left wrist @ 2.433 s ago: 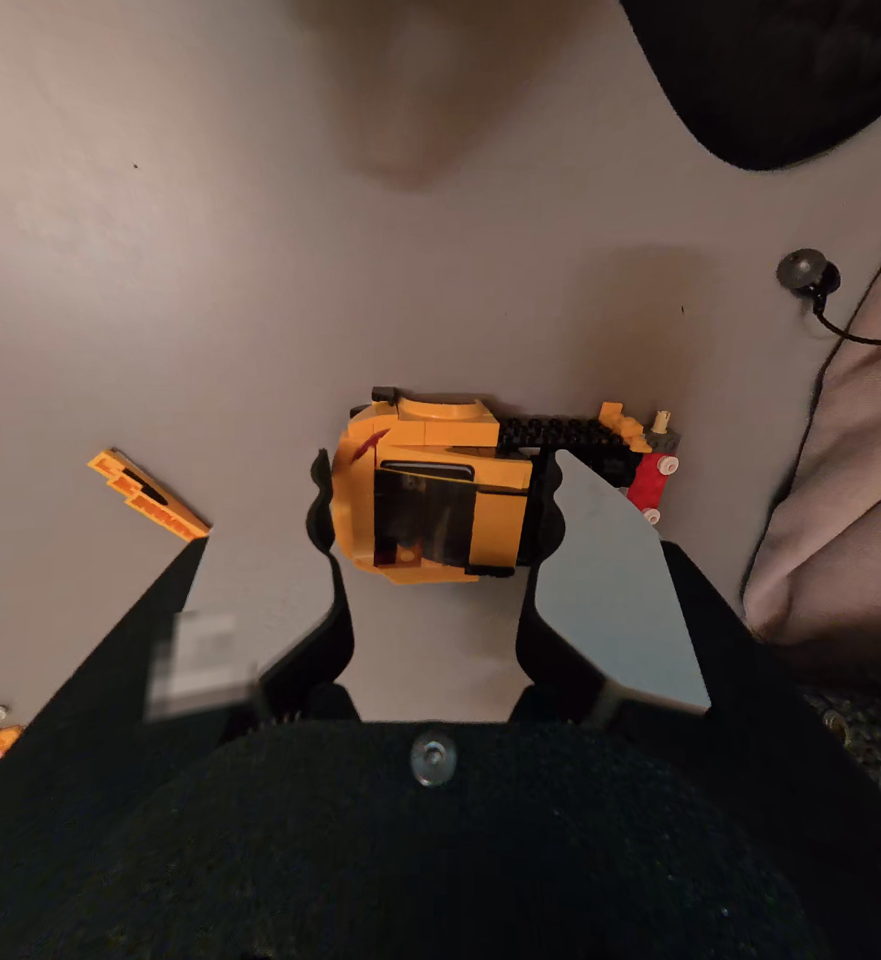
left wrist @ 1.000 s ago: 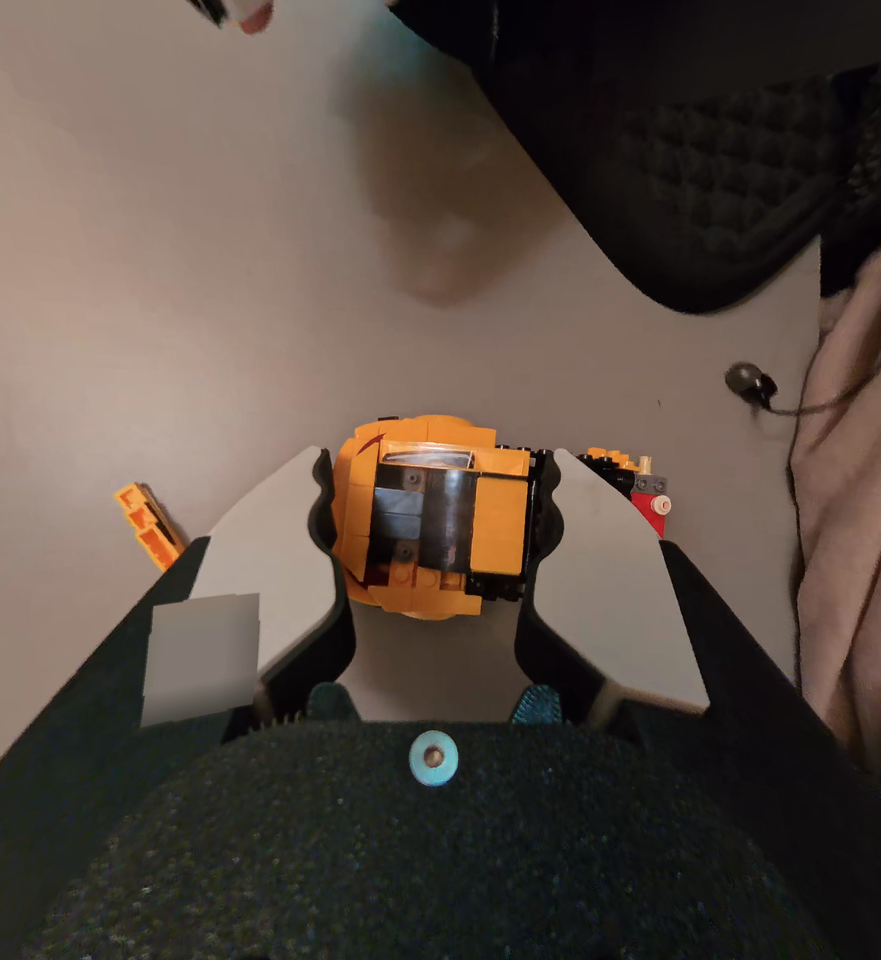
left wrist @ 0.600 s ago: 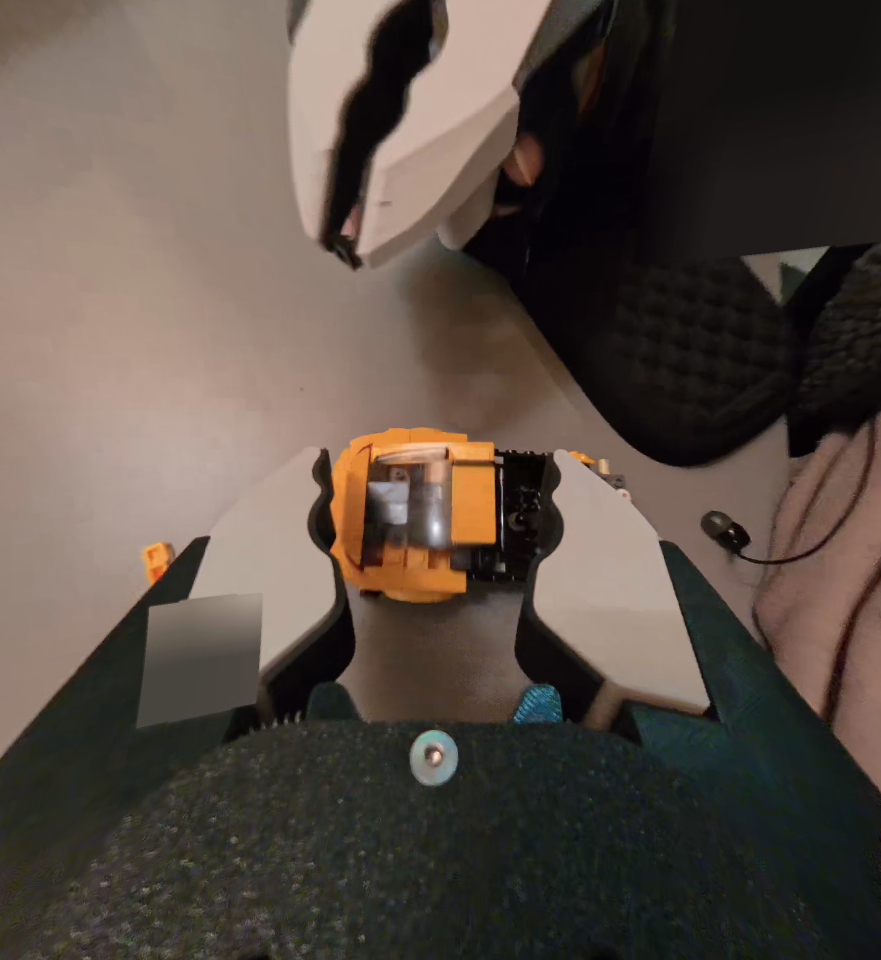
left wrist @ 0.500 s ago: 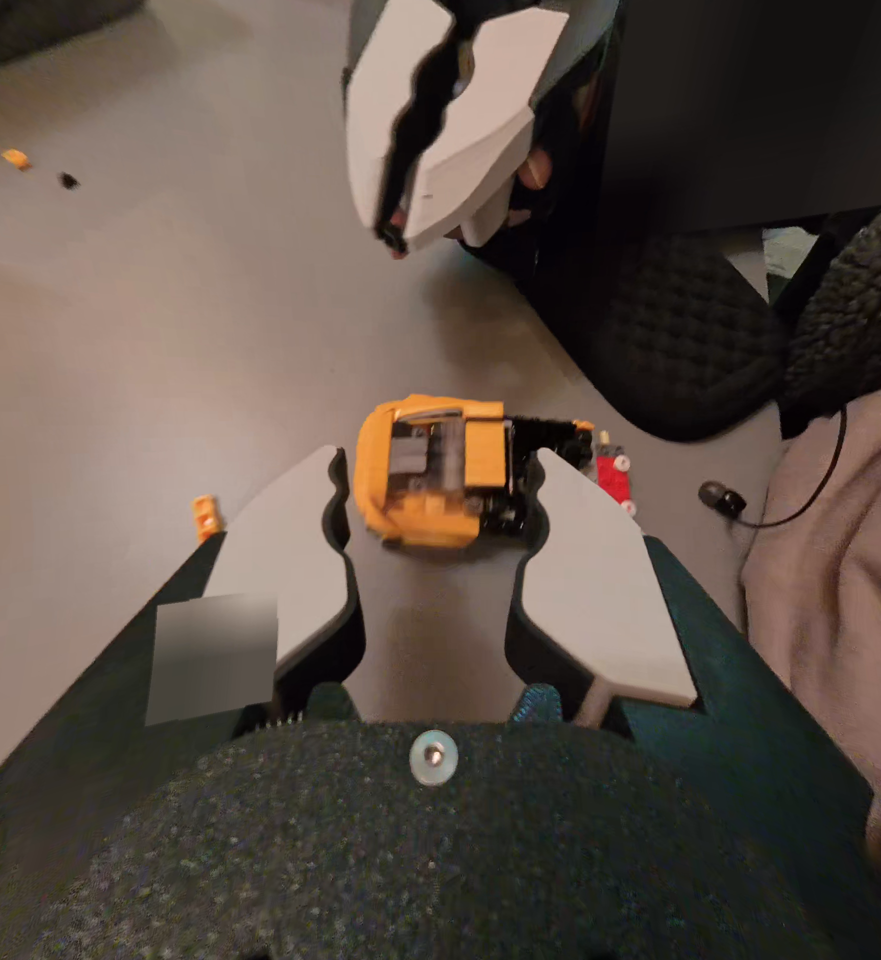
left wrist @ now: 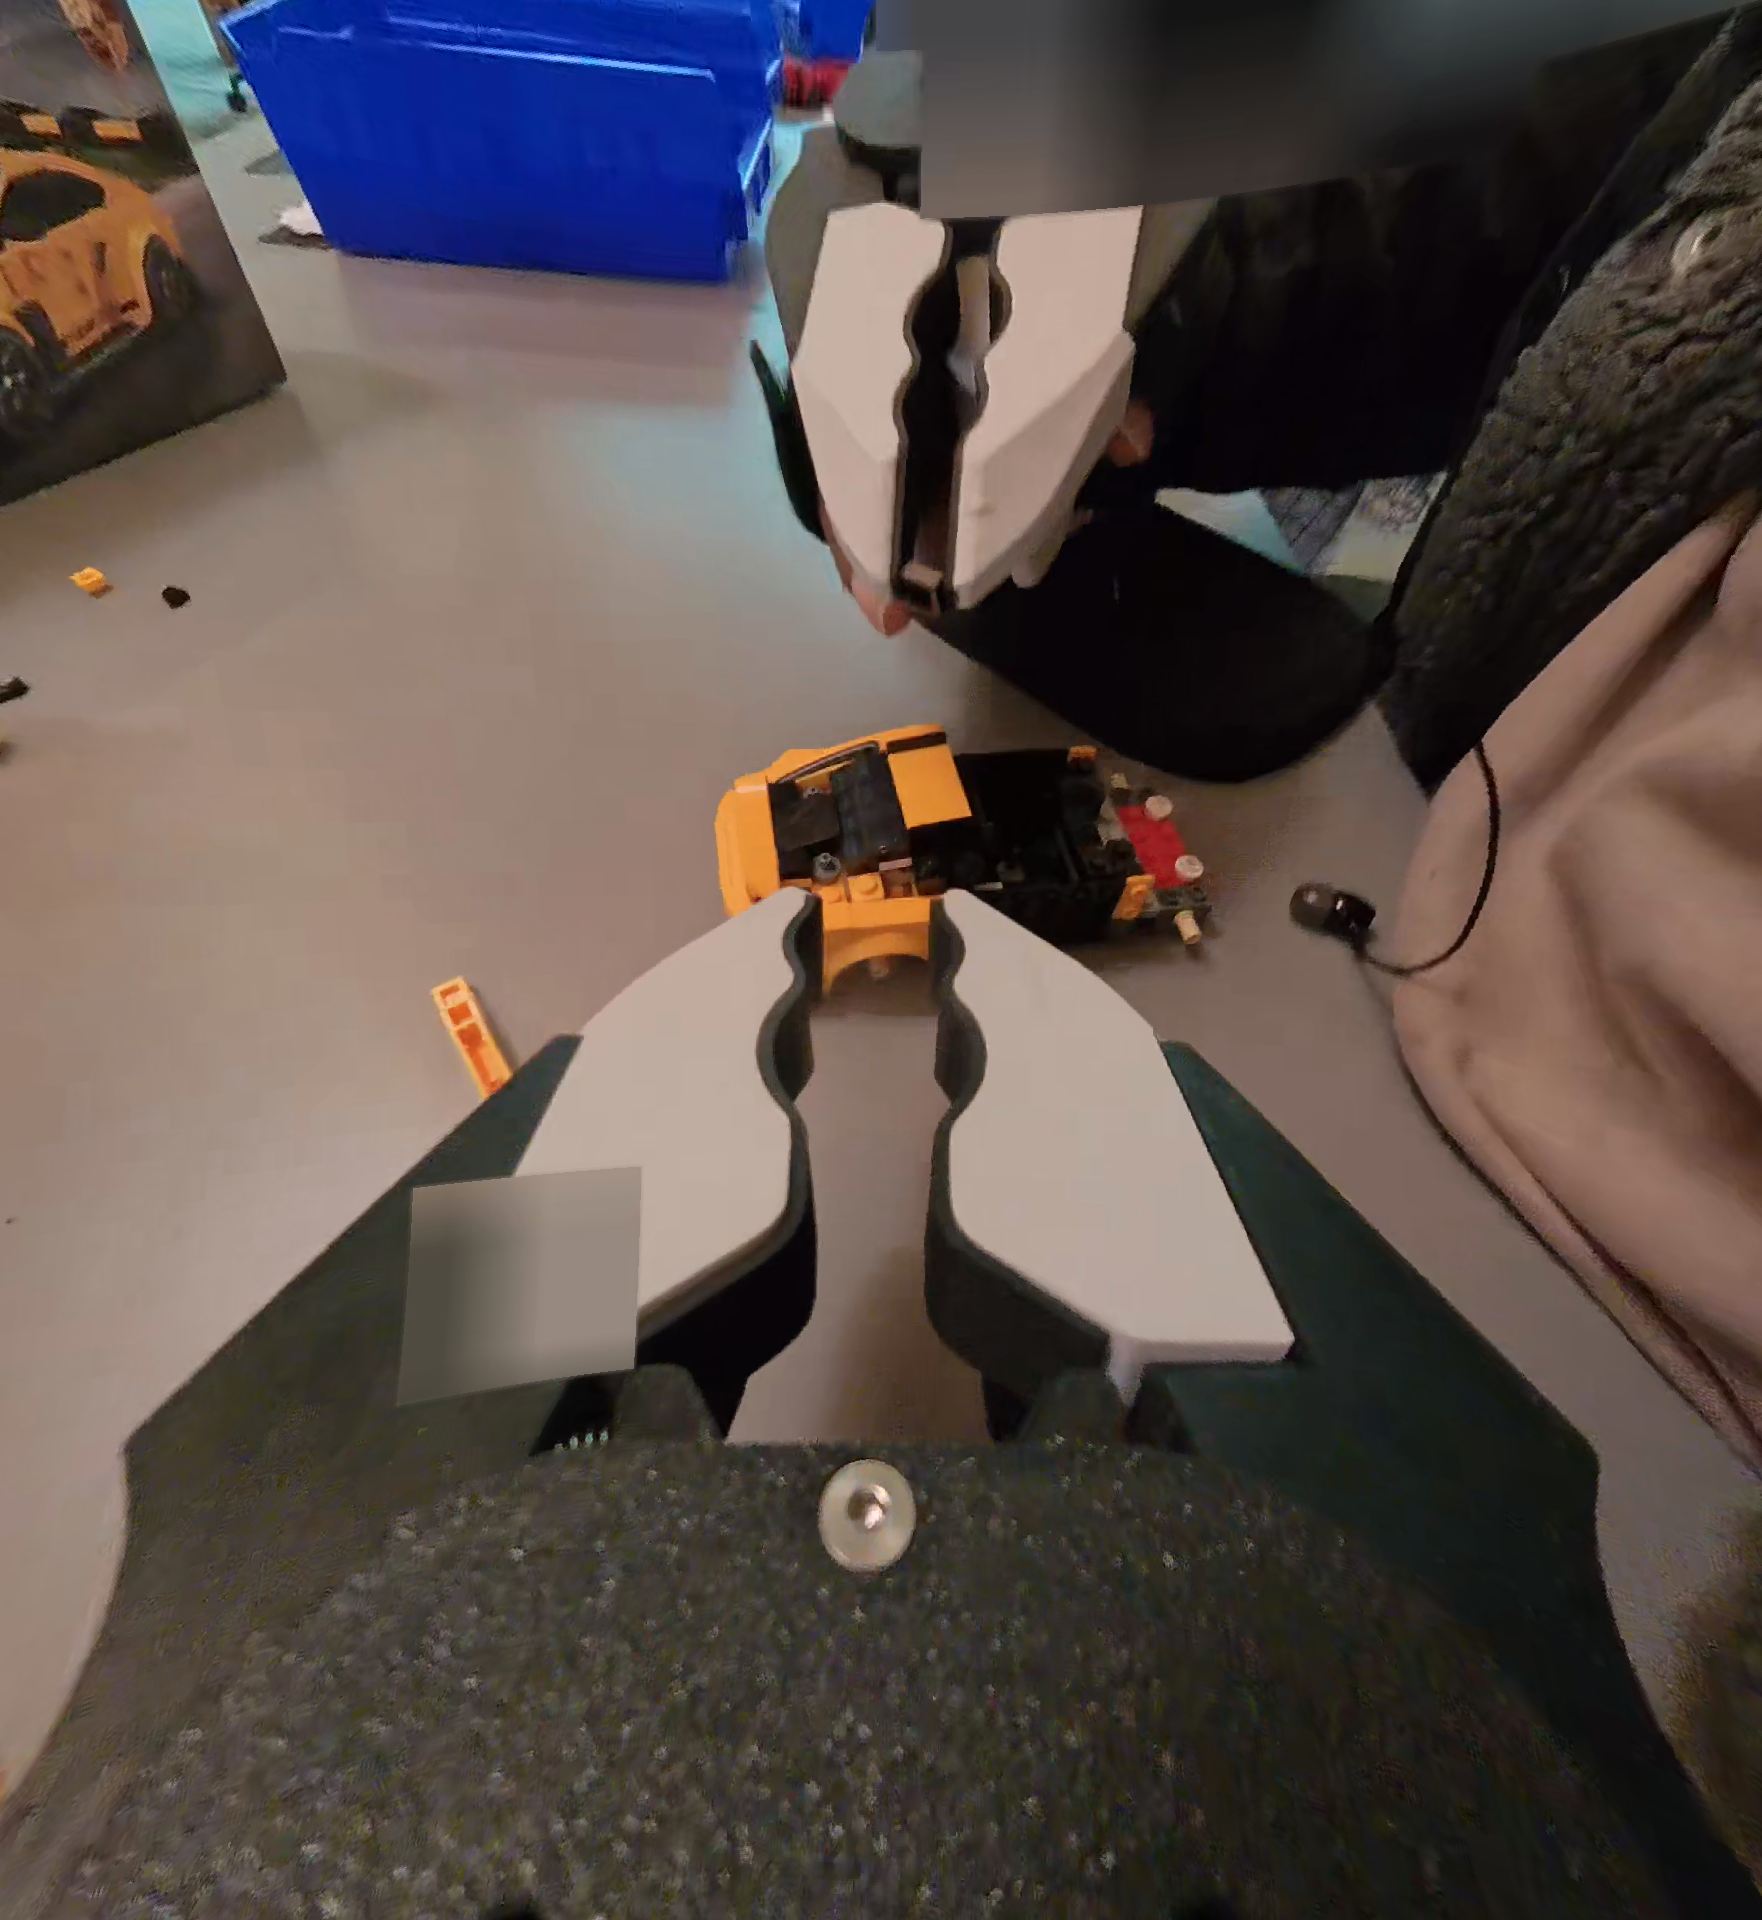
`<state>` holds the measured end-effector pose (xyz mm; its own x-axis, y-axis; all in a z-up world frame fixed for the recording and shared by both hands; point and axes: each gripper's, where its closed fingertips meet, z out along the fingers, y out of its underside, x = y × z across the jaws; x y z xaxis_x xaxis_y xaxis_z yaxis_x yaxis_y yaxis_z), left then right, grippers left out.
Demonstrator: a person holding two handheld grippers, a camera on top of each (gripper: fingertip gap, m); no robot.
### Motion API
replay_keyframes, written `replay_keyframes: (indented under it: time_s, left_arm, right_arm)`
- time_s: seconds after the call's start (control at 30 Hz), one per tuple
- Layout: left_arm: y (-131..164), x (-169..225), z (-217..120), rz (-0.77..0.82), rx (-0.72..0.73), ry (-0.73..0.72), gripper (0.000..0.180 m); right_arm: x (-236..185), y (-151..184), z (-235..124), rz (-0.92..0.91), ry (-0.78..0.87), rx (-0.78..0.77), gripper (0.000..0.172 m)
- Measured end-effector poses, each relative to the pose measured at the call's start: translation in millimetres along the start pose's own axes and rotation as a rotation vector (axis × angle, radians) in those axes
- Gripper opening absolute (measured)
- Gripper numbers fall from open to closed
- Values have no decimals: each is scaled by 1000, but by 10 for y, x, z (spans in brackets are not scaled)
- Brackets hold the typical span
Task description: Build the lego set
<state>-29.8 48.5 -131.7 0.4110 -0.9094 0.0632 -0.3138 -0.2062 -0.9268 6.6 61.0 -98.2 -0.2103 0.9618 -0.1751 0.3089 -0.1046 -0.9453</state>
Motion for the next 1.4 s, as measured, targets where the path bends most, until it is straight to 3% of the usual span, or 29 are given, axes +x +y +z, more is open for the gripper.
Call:
replay_keyframes:
  time_s: [0.3, 0.5, 1.03, 1.4]
  left_arm:
    - [-156, 278, -23, -305, 148, 237, 29]
    - [-279, 364, -86, -512, 225, 416, 24]
    - [-258, 441, -23, -905, 194, 613, 8]
    - [-206, 408, 40, -1096, 207, 621, 8]
  right_arm:
    - [-233, 69, 324, -84, -8, -34, 8]
    - [-314, 24, 368, -139, -37, -23, 8]
    - [-406, 65, 397, -360, 30, -139, 8]
    - [-356, 130, 385, -335, 89, -180, 9]
